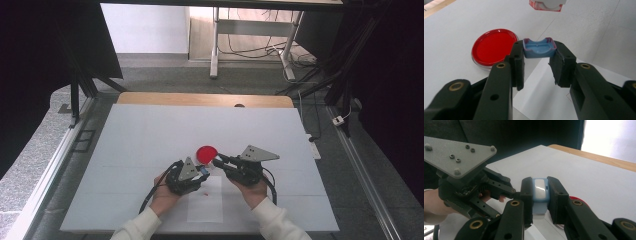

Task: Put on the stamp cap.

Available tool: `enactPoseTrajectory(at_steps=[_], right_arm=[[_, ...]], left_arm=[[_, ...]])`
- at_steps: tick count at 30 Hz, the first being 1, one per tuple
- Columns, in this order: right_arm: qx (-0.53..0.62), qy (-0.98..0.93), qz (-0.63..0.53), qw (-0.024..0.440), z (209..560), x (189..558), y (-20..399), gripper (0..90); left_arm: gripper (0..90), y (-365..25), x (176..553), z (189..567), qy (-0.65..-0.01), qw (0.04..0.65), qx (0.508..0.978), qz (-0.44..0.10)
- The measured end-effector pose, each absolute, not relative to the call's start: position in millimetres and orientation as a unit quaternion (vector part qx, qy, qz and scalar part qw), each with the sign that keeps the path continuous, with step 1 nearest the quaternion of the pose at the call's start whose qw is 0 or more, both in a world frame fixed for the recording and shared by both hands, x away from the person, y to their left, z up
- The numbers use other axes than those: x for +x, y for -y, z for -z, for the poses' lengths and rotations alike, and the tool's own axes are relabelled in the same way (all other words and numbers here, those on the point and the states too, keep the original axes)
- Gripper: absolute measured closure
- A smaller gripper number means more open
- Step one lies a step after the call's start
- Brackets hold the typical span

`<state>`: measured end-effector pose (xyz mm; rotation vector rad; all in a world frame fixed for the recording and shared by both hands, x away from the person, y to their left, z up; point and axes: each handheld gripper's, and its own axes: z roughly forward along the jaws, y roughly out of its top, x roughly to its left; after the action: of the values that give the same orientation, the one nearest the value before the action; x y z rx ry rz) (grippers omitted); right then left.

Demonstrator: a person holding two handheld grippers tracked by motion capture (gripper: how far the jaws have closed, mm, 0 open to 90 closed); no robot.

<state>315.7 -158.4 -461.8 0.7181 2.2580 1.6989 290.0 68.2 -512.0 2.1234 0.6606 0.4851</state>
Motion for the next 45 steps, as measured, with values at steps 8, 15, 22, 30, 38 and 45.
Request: enactPoseTrajectory(at_steps=[8,15,22,30,38,45], right_arm=[[0.244,-0.771,-0.578,0.113,463,314,155,75.3],[0.249,-0.771,-0.575,0.112,465,312,152,75.2],[0.262,-0.77,-0.57,0.117,466,311,150,75.2],[0.266,-0.772,-0.564,0.121,468,310,148,75.2],[0.271,-0.773,-0.561,0.12,471,309,147,75.3],[0.281,-0.771,-0.559,0.118,472,309,145,75.3]], left_arm=[[64.8,-64,292,512,-0.263,0.419,0.847,-0.196],[64.8,-59,294,513,-0.264,0.419,0.846,-0.197],[64.8,-56,293,513,-0.262,0.42,0.846,-0.197],[64.7,-56,293,513,-0.262,0.42,0.846,-0.201],[64.7,-55,292,513,-0.262,0.419,0.845,-0.203],[64.8,-55,292,513,-0.261,0.419,0.845,-0.205]])
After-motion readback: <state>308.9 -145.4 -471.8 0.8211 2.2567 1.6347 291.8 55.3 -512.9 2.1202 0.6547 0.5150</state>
